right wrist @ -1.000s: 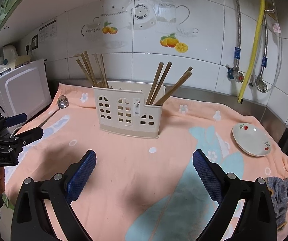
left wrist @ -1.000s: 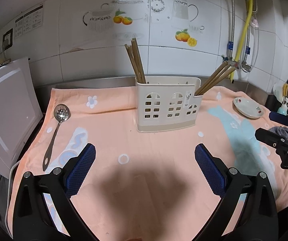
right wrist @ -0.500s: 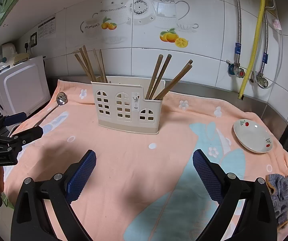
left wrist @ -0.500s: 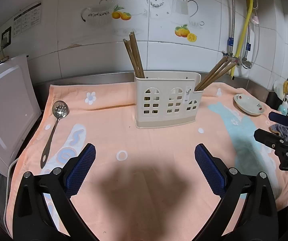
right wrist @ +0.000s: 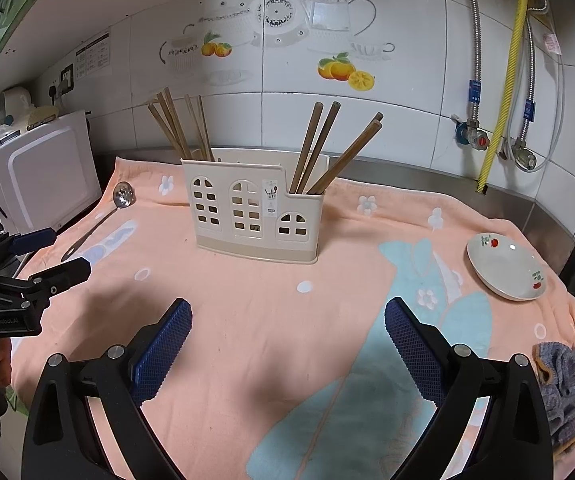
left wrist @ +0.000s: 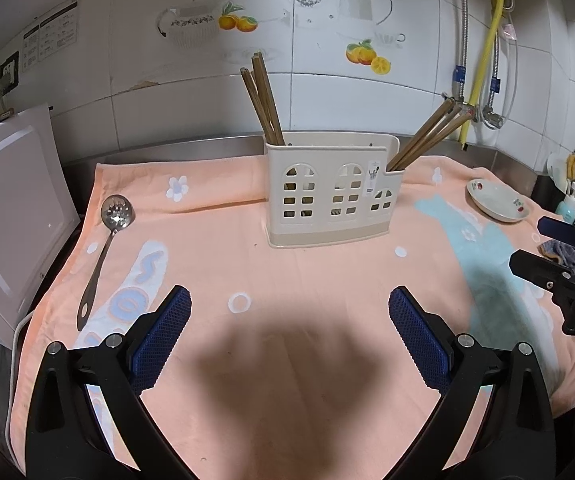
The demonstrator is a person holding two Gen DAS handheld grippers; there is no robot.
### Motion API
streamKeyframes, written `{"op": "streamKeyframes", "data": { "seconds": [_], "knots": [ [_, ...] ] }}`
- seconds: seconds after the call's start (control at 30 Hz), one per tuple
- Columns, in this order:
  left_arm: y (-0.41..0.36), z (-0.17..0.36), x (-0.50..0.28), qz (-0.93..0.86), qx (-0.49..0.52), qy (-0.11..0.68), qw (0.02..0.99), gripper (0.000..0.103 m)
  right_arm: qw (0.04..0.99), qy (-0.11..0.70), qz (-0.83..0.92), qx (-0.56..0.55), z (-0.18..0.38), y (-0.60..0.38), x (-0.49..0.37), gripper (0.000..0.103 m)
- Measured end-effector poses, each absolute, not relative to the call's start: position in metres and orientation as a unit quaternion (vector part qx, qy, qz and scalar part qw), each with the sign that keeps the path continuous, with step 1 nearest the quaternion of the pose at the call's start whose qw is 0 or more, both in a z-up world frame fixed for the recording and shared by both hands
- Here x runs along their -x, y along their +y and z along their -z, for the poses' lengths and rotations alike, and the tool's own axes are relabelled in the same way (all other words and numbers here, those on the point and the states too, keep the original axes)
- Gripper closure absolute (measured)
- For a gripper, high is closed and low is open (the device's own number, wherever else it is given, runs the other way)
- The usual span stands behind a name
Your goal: Organize utensils
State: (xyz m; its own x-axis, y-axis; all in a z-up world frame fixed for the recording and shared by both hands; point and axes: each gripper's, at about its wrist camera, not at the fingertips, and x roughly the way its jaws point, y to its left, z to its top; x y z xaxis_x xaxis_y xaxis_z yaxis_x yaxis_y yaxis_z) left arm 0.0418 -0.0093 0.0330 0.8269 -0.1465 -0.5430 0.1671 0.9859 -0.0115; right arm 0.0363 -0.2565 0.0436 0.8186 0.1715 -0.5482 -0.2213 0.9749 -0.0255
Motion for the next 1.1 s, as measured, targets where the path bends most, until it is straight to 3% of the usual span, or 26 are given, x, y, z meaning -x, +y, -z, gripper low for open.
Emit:
{"op": "streamKeyframes", "data": {
  "seconds": [1.1],
  "knots": [
    [-0.0141, -0.0279, -0.0444, 0.084, -0.023, 0.288, 0.954, 0.005, 0.950, 0.290, -0.105, 0.042, -0.0386, -0.2553, -0.0404, 0.009]
  ]
}}
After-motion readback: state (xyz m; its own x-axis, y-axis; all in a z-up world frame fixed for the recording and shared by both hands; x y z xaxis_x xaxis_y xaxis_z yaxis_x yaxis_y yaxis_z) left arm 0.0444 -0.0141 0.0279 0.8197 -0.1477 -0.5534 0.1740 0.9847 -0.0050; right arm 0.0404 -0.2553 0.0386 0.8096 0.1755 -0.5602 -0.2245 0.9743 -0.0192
